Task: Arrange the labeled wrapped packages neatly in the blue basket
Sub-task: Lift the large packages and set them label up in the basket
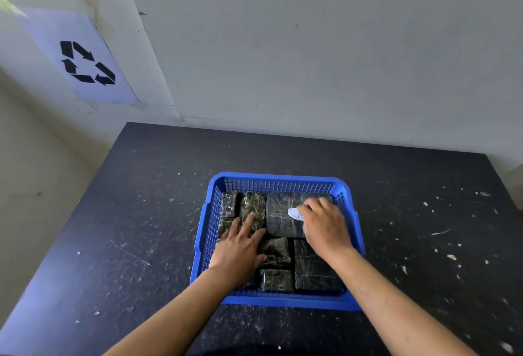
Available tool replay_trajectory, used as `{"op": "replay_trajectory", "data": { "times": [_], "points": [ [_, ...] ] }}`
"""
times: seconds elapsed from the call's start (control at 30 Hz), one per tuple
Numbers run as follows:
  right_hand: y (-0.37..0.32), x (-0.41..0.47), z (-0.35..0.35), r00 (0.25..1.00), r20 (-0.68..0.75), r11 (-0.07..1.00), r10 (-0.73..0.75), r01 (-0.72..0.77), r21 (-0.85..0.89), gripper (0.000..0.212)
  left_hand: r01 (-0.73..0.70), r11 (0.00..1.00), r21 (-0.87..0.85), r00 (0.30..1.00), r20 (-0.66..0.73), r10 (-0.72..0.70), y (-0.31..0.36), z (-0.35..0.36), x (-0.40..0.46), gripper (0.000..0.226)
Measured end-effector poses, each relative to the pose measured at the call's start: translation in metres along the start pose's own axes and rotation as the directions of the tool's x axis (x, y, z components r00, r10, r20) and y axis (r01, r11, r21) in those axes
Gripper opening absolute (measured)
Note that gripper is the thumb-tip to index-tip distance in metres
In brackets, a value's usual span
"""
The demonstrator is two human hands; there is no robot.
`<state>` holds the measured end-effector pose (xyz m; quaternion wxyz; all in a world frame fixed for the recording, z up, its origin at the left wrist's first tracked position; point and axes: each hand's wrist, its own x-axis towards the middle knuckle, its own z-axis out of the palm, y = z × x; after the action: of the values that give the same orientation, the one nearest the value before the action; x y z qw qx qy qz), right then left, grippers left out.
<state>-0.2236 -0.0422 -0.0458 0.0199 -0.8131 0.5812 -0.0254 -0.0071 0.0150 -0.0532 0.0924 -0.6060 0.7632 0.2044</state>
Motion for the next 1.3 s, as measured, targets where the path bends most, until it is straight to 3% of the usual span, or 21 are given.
{"op": "replay_trajectory", "data": {
  "times": [0.1,0.2,0.27,0.37,0.5,0.67,0.77,0.87,0.93,1.0,1.03,1.1,1.17,1.23,1.3],
  "points": [
    [-0.002,-0.018,0.005,0.994,0.033,0.975,0.102,-0.106,0.195,0.039,0.000,1.000,0.014,1.000,-0.010,0.001,0.005,0.002,0.000,0.073],
    [-0.014,-0.038,-0.001,0.951,-0.049,0.911,0.305,-0.276,0.307,0.021,-0.013,0.997,0.077,0.999,0.036,0.010,0.009,0.000,0.002,0.077],
    [-0.022,-0.051,0.000,0.919,0.060,0.859,0.389,-0.385,0.337,0.032,-0.021,0.989,0.144,0.997,0.080,0.009,0.013,-0.002,0.003,0.073],
    [-0.030,-0.064,0.006,0.891,0.212,0.838,0.401,-0.450,0.308,0.039,0.001,0.987,0.162,0.994,0.104,-0.018,0.021,0.000,0.003,0.070],
    [-0.036,-0.062,-0.004,0.896,0.164,0.835,0.413,-0.445,0.325,0.038,0.011,0.978,0.210,0.993,0.117,-0.036,0.023,0.005,0.002,0.081],
    [-0.039,-0.073,-0.018,0.940,-0.058,0.892,0.336,-0.298,0.340,0.023,0.018,0.974,0.225,0.994,0.100,-0.042,0.021,0.009,0.004,0.080],
    [-0.036,-0.087,-0.022,0.950,-0.069,0.914,0.303,-0.269,0.302,0.017,0.019,0.975,0.221,0.993,0.106,-0.043,0.021,0.010,0.003,0.079],
    [-0.041,-0.093,-0.025,0.952,0.018,0.925,0.306,-0.302,0.230,0.038,0.017,0.976,0.217,0.993,0.108,-0.041,0.021,0.010,0.003,0.079],
    [-0.043,-0.092,-0.028,0.930,-0.011,0.896,0.366,-0.350,0.274,0.041,0.015,0.977,0.214,0.993,0.110,-0.039,0.021,0.009,0.003,0.079],
    [-0.035,-0.090,-0.032,0.848,-0.068,0.764,0.526,-0.436,0.477,0.039,0.012,0.978,0.209,0.993,0.113,-0.036,0.020,0.008,0.003,0.079],
    [-0.027,-0.090,-0.034,0.784,-0.051,0.640,0.619,-0.466,0.611,0.039,0.010,0.978,0.208,0.993,0.114,-0.034,0.020,0.007,0.003,0.079],
    [-0.011,-0.091,-0.039,0.694,0.114,0.333,0.711,-0.475,0.815,0.040,0.007,0.978,0.209,0.993,0.115,-0.032,0.020,0.007,0.003,0.079],
    [-0.002,-0.093,-0.042,0.681,0.290,0.085,0.673,-0.460,0.884,0.038,0.006,0.979,0.206,0.993,0.110,-0.029,0.019,0.009,0.003,0.079],
    [0.000,-0.095,-0.044,0.688,0.323,0.048,0.650,-0.462,0.886,0.037,0.005,0.980,0.200,0.994,0.104,-0.027,0.019,0.009,0.004,0.079],
    [-0.002,-0.095,-0.044,0.695,0.298,0.107,0.655,-0.475,0.873,0.037,0.005,0.980,0.199,0.994,0.102,-0.025,0.018,0.009,0.004,0.080]
  ]
}}
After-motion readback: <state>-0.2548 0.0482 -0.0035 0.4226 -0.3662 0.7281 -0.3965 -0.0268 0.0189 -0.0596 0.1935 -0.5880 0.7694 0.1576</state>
